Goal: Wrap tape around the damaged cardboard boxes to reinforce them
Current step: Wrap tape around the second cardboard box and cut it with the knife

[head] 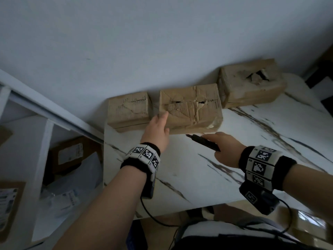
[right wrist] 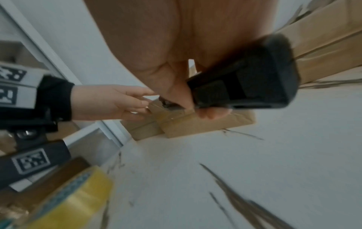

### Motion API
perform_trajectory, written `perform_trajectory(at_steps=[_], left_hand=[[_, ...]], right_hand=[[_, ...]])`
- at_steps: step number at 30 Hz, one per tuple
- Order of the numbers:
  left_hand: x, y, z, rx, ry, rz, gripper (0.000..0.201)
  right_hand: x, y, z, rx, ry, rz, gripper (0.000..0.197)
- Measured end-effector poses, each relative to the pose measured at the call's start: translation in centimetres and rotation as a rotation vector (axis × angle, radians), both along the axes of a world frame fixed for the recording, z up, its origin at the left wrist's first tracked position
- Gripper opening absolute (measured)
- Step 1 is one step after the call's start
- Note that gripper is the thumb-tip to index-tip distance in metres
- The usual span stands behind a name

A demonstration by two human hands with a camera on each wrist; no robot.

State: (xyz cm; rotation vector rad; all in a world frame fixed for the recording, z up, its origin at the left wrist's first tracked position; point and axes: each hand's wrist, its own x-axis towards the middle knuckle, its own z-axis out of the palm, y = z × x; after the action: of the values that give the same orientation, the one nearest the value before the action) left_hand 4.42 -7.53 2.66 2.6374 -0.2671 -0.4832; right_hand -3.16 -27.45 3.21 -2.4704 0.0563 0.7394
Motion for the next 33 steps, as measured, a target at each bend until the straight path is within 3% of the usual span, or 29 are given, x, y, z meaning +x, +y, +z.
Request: perform_trajectory(at_steps=[5,11,20,24,27,29,33], left_hand=[[-0.9,-1.9,0.1,0.149,0.02,0.051,0.05],[-2.1,-2.7,0.5,0.115,-0.044,0.066,0.043],[-4.9,-5.8,0.7,0.069,-0.119,0.276,0.028],[-5.6,-6.7,0.9,0.126,-0.083,0.364,0.027],[-5.9,-7.6,1.0,0.17,-0.018,0.361,0.046],[-6.1,-8.0,0.9,0.208,0.023,0.319,0.054],[-6.7,-7.5,0.8,0.251,-0.013,0.28,0.049]], right_hand=[[-1.7,-3.9,-2.3,-0.202,0.074,-0.038,0.066],[-2.2,-7.8,-3.7,-0.414,0.064,0.023,0.058],[-1.5,-13.2,-4.0,-0.428,0.078,0.009,0.027],[-0.7,-12.6,-3.0,-0.35,-0.003,-0.013,0.049],[0.1,-10.7,-0.8,-0.173,-0.305,-0.041,0.058],[0.7,-9.2,0.2,-0.139,-0.422,0.062,0.063],[1.8,-7.0,0.1,-0.224,-0.322,0.3,0.068]])
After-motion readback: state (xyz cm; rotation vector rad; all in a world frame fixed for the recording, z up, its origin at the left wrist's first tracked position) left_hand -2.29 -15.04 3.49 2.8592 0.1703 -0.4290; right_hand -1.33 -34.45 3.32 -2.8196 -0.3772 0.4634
